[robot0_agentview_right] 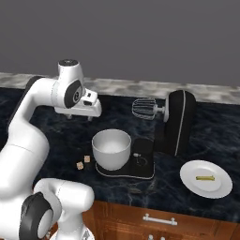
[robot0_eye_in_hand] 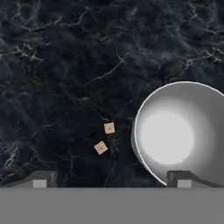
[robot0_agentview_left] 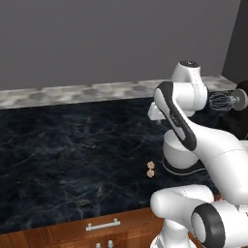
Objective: Add butter and sugar cubes to the stand mixer bowl and then turn on the stand mixer to begin making frosting.
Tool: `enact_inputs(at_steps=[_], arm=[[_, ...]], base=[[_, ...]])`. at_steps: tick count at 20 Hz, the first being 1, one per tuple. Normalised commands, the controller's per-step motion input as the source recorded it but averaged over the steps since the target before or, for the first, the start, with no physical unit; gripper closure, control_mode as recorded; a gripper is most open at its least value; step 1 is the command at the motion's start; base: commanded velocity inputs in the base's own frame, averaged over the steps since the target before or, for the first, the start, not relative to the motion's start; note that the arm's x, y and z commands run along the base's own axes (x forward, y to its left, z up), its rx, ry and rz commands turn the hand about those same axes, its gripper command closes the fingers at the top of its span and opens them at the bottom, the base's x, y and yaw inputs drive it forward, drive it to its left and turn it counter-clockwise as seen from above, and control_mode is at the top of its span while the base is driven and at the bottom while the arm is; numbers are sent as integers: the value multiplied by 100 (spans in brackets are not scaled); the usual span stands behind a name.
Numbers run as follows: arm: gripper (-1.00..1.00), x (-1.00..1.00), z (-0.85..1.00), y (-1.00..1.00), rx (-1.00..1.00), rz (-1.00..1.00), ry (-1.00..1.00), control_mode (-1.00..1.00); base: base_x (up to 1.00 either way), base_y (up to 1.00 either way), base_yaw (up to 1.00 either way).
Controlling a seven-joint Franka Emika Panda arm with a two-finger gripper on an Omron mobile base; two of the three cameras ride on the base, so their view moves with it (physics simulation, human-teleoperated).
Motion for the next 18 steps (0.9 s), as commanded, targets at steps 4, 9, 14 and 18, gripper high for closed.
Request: enact_inputs(at_steps=[4, 9, 14, 18], arm=[[-100, -70, -40, -13, 7, -8, -14, -100], [-100, -69, -22, -50, 11, -13, -19, -100], [-100, -50, -17, -71, 16, -15, -11, -100], [-100, -18, -21, -100, 22, -17, -1, -100]], base=[[0, 0, 0], [0, 0, 0], [0, 0, 0], [0, 0, 0]])
